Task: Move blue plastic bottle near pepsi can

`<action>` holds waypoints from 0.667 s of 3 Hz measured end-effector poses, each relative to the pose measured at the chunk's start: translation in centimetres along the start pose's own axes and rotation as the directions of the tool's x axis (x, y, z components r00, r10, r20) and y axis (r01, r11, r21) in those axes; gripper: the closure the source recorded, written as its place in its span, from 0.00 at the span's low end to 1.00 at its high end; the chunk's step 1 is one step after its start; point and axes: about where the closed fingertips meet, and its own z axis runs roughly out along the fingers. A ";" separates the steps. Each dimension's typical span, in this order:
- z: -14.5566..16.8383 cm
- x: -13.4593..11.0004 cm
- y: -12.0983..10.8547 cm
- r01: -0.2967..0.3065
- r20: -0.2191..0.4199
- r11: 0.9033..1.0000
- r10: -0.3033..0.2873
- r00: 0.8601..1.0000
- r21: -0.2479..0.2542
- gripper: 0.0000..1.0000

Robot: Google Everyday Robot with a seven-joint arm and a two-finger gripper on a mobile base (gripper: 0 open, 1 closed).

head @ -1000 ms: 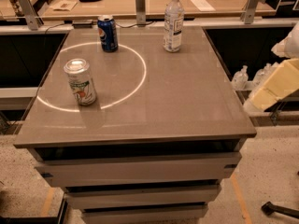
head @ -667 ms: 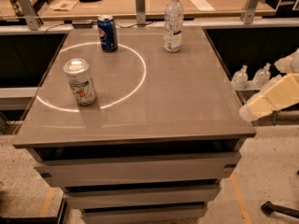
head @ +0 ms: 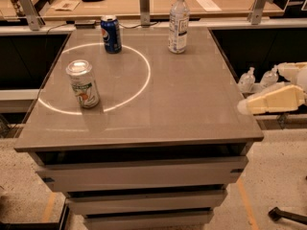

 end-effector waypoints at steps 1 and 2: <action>0.6 -2.8 -4.9 -0.002 0.151 0.993 -0.016 0.988 0.120 0.00; 1.6 -5.2 -9.5 -0.030 0.219 0.974 -0.020 0.976 0.223 0.00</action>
Offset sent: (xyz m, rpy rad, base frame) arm 0.1536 -0.0613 0.0509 0.0995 -0.3239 -0.3099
